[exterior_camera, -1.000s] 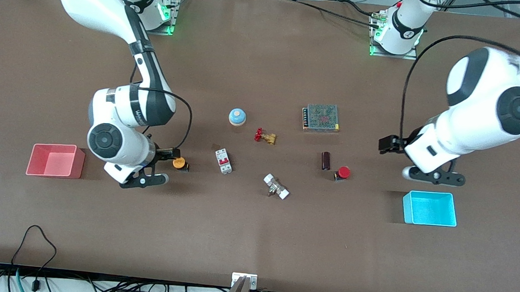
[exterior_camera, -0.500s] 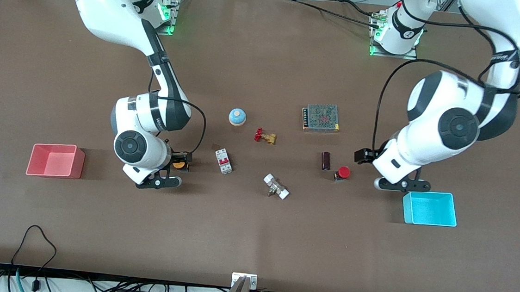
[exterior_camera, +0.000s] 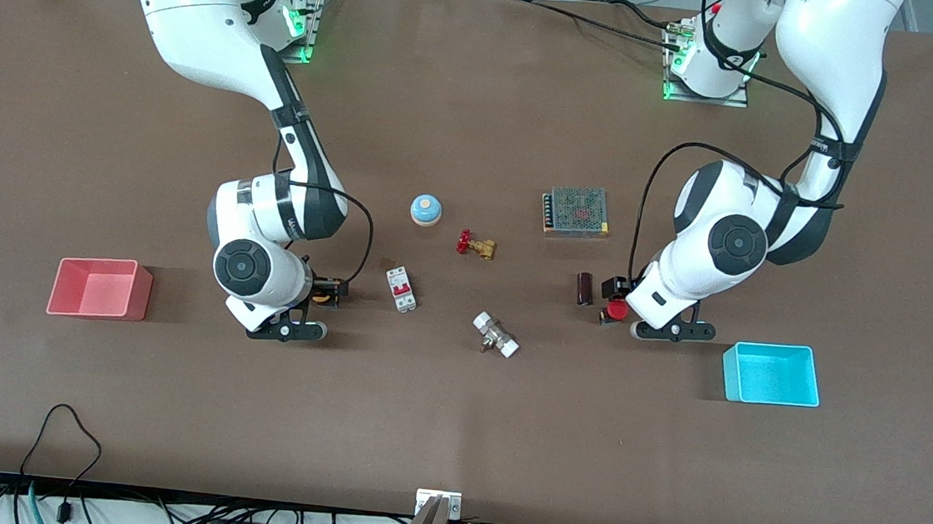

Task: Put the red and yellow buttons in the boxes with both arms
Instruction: 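Close the right gripper on the yellow button while the left gripper grasps red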

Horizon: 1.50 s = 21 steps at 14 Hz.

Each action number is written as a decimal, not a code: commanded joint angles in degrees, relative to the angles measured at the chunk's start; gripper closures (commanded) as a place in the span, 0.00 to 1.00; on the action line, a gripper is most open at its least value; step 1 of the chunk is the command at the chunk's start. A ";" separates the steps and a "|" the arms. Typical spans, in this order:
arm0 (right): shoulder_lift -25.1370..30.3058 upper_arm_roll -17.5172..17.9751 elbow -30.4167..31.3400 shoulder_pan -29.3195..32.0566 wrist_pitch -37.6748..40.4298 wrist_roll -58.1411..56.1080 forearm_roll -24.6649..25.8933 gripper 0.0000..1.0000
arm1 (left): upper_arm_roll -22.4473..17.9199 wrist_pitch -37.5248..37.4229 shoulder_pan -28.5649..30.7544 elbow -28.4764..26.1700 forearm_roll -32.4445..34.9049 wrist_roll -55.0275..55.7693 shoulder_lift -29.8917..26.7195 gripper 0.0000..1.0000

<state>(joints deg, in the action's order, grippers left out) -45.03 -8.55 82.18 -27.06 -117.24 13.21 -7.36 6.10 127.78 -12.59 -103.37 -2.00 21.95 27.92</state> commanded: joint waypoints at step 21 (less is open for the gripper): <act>-0.59 -0.85 -1.14 -1.42 -1.59 1.46 -1.07 0.72 | -0.65 5.81 -2.27 1.23 2.88 6.26 4.16 0.40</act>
<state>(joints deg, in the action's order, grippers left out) -46.90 -8.63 81.52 -28.16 -119.41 14.88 -7.62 5.76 133.64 -14.54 -103.16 -0.28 26.95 32.12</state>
